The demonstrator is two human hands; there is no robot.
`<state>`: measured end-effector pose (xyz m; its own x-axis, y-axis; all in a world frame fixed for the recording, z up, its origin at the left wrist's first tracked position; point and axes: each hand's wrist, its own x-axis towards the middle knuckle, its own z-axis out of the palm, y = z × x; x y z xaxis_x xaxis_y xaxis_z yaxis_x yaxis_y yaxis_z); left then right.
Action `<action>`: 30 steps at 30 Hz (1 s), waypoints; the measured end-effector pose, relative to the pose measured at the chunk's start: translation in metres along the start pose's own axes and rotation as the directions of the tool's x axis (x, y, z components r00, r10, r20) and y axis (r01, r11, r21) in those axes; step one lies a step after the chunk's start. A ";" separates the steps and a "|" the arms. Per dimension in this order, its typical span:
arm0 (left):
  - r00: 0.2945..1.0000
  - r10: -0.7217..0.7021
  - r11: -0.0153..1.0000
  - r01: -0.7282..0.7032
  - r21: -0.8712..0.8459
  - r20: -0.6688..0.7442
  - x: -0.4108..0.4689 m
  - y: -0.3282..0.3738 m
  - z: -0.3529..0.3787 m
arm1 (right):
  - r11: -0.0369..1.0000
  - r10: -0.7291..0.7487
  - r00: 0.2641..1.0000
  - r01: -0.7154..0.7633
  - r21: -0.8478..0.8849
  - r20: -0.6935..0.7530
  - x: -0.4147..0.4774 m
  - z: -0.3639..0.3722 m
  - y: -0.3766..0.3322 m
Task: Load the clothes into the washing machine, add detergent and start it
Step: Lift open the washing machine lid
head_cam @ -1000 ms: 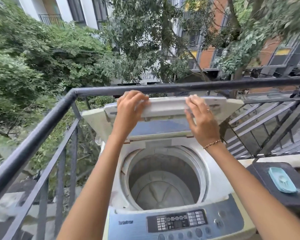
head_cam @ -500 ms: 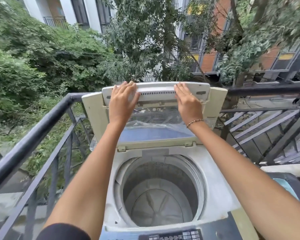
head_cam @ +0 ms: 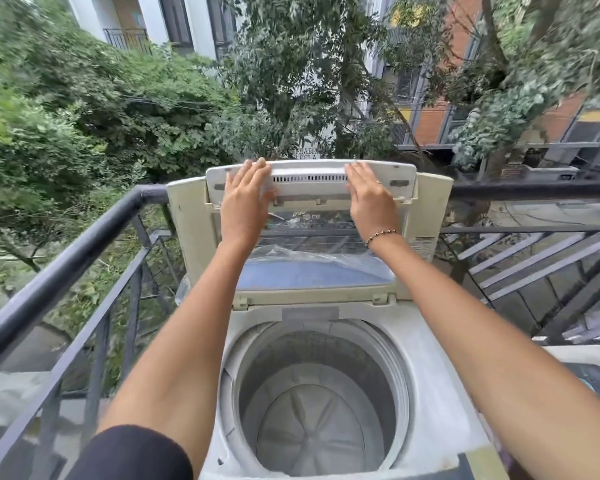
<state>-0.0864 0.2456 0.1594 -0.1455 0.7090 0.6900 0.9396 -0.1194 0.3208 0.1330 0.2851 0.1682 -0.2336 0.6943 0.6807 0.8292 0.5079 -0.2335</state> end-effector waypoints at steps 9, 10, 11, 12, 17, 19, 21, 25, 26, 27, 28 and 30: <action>0.999 -0.035 0.988 0.032 0.150 0.020 0.009 0.002 0.001 | 0.999 0.035 0.999 -0.035 0.020 0.000 0.005 0.007 -0.001; 0.999 -0.033 0.988 0.029 0.149 0.024 0.008 0.002 0.001 | 0.999 0.034 0.999 -0.034 0.017 -0.001 0.005 0.007 -0.001; 0.999 -0.030 0.990 0.026 0.141 0.028 0.007 0.003 0.000 | 0.999 0.033 0.999 -0.033 0.013 -0.002 0.004 0.006 -0.001; 0.999 -0.026 0.992 0.022 0.127 0.029 0.005 0.003 -0.001 | 0.999 0.032 0.999 -0.032 0.009 -0.001 0.003 0.005 -0.002; 0.999 0.000 0.995 -0.004 0.097 0.051 -0.002 0.005 -0.006 | 1.000 0.028 1.000 -0.028 0.007 0.004 -0.001 -0.001 -0.004; 0.998 0.005 0.993 -0.012 0.114 0.068 -0.005 0.005 -0.009 | 0.999 0.027 1.000 -0.027 0.020 0.001 -0.003 -0.003 -0.005; 0.996 0.020 0.990 -0.032 0.135 0.087 -0.009 0.005 -0.012 | 0.999 0.018 1.000 -0.018 0.028 -0.003 -0.007 -0.005 -0.005; 0.992 0.035 0.987 -0.053 0.151 0.124 -0.015 0.006 -0.020 | 0.999 0.007 1.000 -0.006 0.047 -0.014 -0.012 -0.009 -0.006; 0.991 0.033 0.988 -0.052 0.145 0.126 -0.016 0.008 -0.022 | 0.999 0.005 1.000 -0.004 0.047 -0.014 -0.013 -0.010 -0.006; 0.992 0.034 0.989 -0.051 0.138 0.125 -0.018 0.009 -0.024 | 0.999 0.001 1.000 0.000 0.048 -0.014 -0.015 -0.012 -0.006; 0.992 0.035 0.989 -0.052 0.136 0.124 -0.019 0.010 -0.025 | 0.999 -0.005 1.000 0.005 0.048 -0.015 -0.016 -0.014 -0.006; 0.992 0.049 0.987 -0.066 0.145 0.120 -0.022 0.011 -0.029 | 0.999 -0.011 1.000 0.012 0.046 -0.018 -0.018 -0.017 -0.006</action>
<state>-0.0816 0.2086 0.1663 -0.0612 0.7809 0.6217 0.9822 -0.0639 0.1769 0.1411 0.2604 0.1692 -0.2338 0.6794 0.6955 0.8020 0.5391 -0.2571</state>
